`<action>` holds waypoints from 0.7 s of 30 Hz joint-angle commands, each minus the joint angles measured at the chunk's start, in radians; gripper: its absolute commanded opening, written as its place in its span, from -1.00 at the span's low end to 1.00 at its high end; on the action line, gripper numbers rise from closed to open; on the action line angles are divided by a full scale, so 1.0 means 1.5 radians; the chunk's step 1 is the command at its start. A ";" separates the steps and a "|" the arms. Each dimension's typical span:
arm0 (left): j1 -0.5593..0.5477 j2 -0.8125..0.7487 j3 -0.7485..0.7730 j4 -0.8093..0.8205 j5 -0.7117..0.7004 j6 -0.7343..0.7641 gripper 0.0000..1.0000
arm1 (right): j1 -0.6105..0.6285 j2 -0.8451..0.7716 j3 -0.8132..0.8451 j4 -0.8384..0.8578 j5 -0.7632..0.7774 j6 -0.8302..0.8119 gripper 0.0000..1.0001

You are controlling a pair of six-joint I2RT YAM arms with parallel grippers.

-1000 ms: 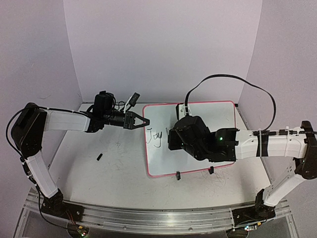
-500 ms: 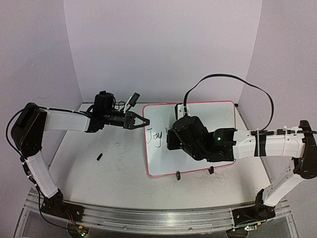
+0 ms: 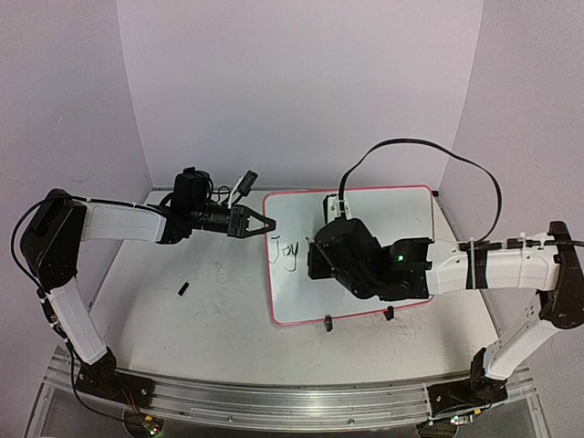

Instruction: Write a sentence on the whiteboard

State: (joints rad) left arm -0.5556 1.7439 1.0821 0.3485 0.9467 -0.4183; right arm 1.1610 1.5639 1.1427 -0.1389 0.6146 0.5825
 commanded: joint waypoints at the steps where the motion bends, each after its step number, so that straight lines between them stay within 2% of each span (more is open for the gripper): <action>1: 0.001 -0.012 -0.003 -0.014 -0.007 -0.016 -1.00 | -0.004 0.000 -0.006 -0.029 0.033 0.022 -1.00; 9: 0.001 -0.010 -0.002 -0.014 -0.007 -0.017 -1.00 | 0.004 -0.030 0.006 -0.027 0.017 0.009 -1.00; 13: 0.001 -0.014 -0.004 -0.014 -0.008 -0.016 -1.00 | 0.009 -0.064 -0.025 -0.025 -0.010 0.020 -1.00; 21: 0.001 -0.009 0.000 -0.014 -0.005 -0.017 -1.00 | 0.009 -0.029 -0.017 0.007 -0.013 0.002 -1.00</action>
State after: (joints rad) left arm -0.5556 1.7439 1.0821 0.3488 0.9474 -0.4179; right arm 1.1683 1.4992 1.1049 -0.1668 0.5918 0.6063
